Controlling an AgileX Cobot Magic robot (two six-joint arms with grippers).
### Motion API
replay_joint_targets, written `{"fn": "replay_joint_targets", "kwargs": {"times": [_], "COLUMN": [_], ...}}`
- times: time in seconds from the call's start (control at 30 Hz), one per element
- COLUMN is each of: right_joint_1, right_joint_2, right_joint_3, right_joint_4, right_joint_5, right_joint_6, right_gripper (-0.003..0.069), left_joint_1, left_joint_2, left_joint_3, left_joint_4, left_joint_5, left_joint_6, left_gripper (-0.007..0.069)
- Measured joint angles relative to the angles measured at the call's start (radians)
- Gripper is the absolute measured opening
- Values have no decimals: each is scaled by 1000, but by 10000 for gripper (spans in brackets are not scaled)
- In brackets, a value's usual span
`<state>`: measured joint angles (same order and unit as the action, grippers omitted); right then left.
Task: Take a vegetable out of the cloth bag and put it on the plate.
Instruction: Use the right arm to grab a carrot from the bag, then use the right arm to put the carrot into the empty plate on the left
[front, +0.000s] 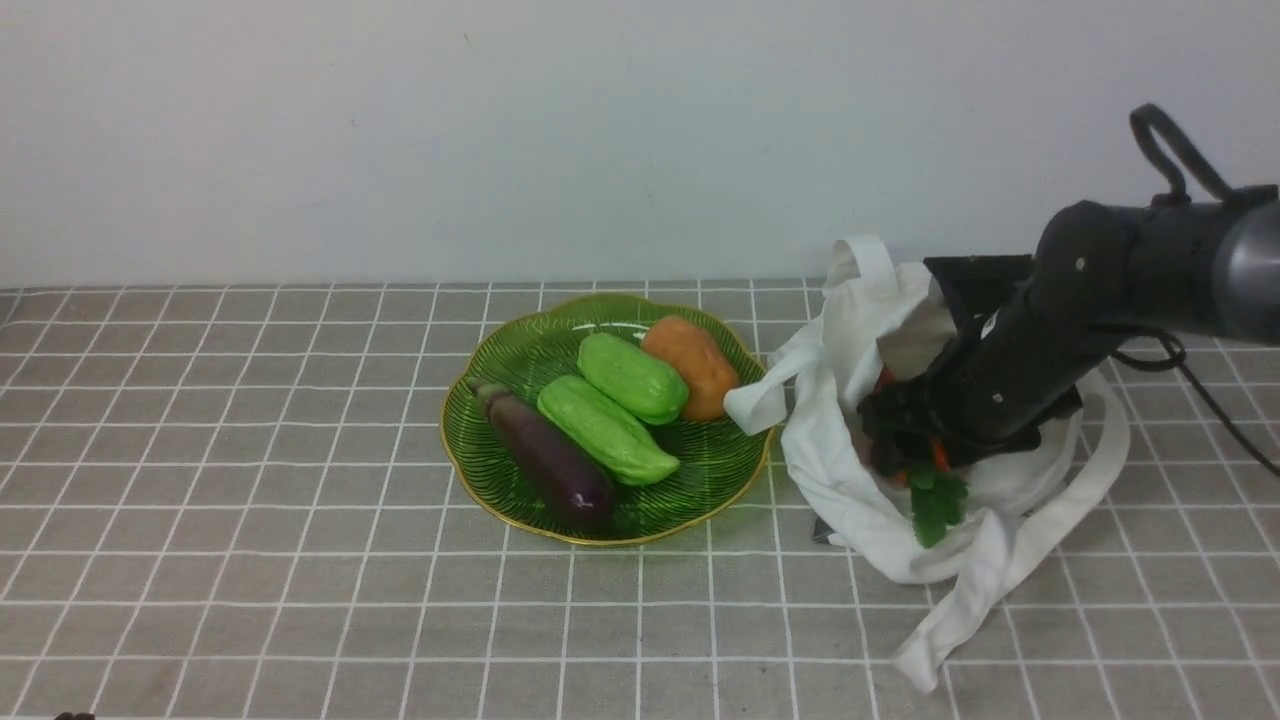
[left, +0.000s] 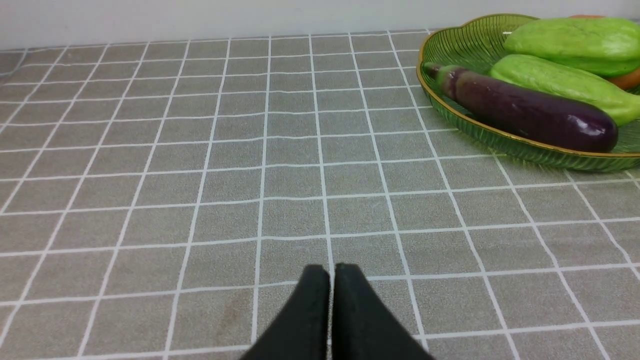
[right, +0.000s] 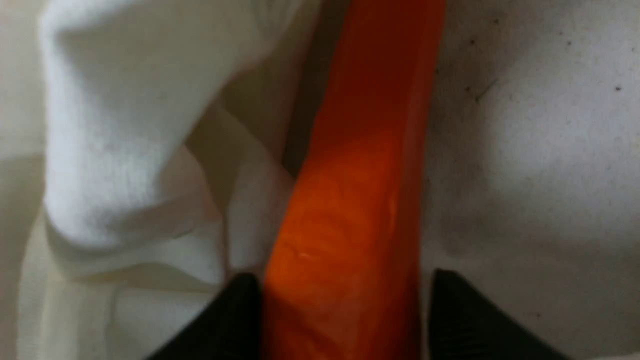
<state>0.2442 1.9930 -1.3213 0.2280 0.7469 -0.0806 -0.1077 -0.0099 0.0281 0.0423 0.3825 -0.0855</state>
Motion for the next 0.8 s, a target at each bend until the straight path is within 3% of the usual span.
{"fn": "replay_joint_targets", "kwargs": {"times": [0.03, 0.53, 0.67, 0.8], "right_joint_1": [0, 5, 52, 178], "right_joint_2": [-1, -297, -390, -455], "right_joint_3": [0, 19, 121, 232], "right_joint_4": [0, 13, 47, 147], "right_joint_5": [4, 356, 375, 319], "right_joint_6": [0, 8, 12, -5], "right_gripper": [327, 331, 331, 331], "left_joint_1": [0, 0, 0, 0], "left_joint_2": [0, 0, 0, 0], "left_joint_3": [0, 0, 0, 0], "left_joint_4": [0, 0, 0, 0], "left_joint_5": [0, 0, 0, 0], "left_joint_6": [0, 0, 0, 0], "left_gripper": [-5, -5, -5, -5]}}
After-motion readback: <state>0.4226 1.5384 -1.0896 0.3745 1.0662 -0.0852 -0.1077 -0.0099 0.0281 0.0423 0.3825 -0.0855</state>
